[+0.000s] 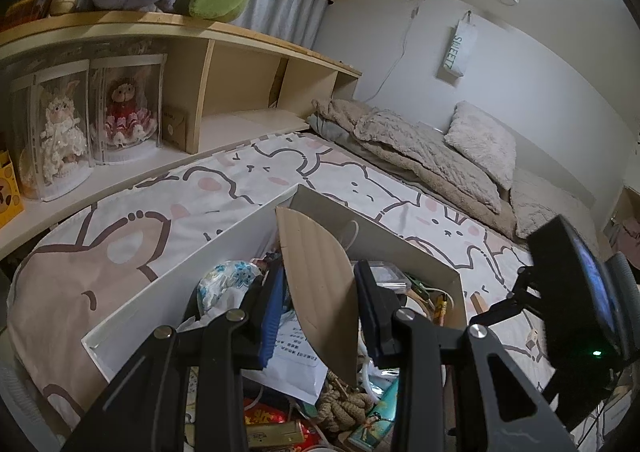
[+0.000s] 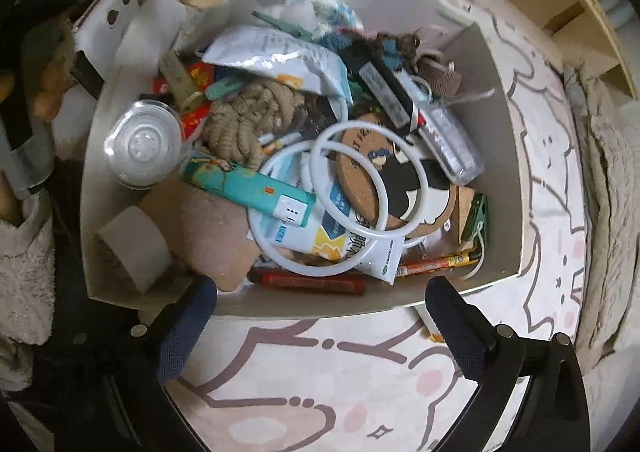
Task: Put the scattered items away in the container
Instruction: 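Release the red lighter into the shoebox while the left tool holds the block above it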
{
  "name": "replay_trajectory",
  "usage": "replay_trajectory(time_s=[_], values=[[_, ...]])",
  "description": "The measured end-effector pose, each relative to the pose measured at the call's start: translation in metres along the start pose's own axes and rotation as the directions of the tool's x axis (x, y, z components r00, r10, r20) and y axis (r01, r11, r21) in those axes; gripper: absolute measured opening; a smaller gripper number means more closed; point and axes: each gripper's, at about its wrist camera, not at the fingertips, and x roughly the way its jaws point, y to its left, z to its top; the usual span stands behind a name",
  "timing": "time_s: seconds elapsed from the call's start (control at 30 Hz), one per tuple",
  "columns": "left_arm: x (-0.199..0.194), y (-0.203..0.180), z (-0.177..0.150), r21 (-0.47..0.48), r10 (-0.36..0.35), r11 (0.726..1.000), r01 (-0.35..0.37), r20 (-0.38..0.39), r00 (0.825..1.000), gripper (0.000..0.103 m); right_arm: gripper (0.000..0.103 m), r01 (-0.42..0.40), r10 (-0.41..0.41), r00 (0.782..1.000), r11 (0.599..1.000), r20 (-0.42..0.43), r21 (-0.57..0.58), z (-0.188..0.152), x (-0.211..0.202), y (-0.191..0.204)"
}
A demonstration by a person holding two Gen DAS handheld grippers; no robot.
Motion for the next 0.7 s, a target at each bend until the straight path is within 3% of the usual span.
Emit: replay_trajectory(time_s=[0.17,0.3,0.47,0.7], values=[[0.007,-0.002,-0.004,0.005,-0.029,1.000,0.029,-0.030,0.999,0.035,0.103,0.003,-0.013,0.991,0.997,0.134,0.075,-0.006,-0.023,-0.002],[0.012,-0.011,-0.005,0.034,-0.035,0.999,0.037,-0.047,0.998,0.035,0.103,-0.029,-0.016,0.970,0.983,0.244,0.182,-0.016,-0.036,-0.007],[0.018,-0.025,-0.008,0.054,-0.073,0.996,0.076,-0.068,0.995,0.035,0.103,-0.051,-0.040,0.947,0.960,0.318,0.274,-0.030,-0.044,-0.001],[0.033,-0.049,-0.017,0.132,-0.068,0.988,0.085,-0.131,0.989,0.035,0.103,-0.091,-0.046,0.930,0.933,0.366,0.348,-0.054,-0.046,0.010]])
